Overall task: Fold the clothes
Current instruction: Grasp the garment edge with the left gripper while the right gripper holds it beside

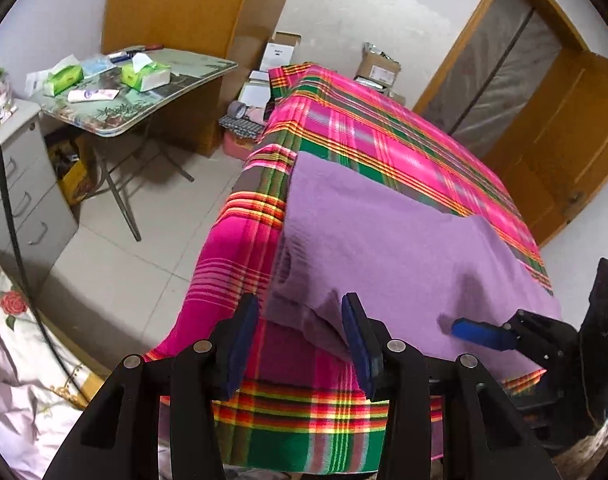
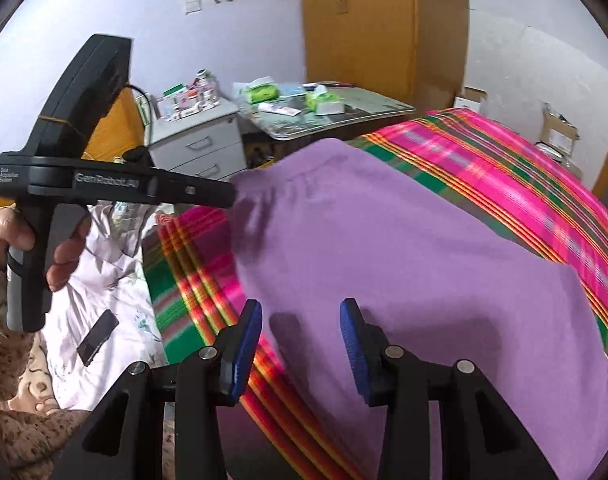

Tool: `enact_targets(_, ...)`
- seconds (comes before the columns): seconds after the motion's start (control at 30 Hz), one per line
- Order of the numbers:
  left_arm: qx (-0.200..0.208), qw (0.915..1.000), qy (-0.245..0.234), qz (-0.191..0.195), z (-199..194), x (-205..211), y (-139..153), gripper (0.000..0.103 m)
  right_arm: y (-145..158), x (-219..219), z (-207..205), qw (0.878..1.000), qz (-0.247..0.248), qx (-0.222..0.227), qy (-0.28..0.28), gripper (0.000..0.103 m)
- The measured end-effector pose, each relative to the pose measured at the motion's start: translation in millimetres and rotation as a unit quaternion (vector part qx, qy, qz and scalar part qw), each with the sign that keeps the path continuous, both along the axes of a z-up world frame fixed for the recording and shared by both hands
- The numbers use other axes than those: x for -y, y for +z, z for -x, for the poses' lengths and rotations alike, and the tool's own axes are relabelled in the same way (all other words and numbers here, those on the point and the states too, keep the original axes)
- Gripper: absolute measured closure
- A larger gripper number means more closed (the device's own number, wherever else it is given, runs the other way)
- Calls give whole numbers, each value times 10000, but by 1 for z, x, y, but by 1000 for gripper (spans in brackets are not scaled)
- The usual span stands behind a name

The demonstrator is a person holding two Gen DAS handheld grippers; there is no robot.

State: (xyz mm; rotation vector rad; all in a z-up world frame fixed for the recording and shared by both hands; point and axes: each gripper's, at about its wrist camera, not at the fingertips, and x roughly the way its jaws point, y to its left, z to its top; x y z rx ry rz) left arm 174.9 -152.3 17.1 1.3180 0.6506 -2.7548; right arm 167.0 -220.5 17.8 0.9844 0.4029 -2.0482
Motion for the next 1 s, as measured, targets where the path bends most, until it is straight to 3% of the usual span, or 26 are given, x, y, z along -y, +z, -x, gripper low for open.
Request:
enact_targets(0.17, 48, 10000, -58, -21, 9, 6, -2, 58, -6, 28, -3, 9991, -307, -217, 193, 62)
enact_targets(0.43, 167, 9993, -152, -303, 26, 18, -5, 58, -16, 60, -1, 9983, -406, -324, 254, 62)
enact_targets(0.8, 398, 9981, -98, -453, 46, 26, -7, 55, -23, 89, -6, 9942, -580, -856, 288, 62)
enact_targets(0.93, 528, 9974, -94, -490, 56, 30, -9, 49, -22, 86, -1, 9953, -525, -803, 142, 88)
enact_targets(1.0, 573, 9966, -130, -575, 59, 30, -10, 49, -19, 82, 0, 9963, -414, -750, 105, 94)
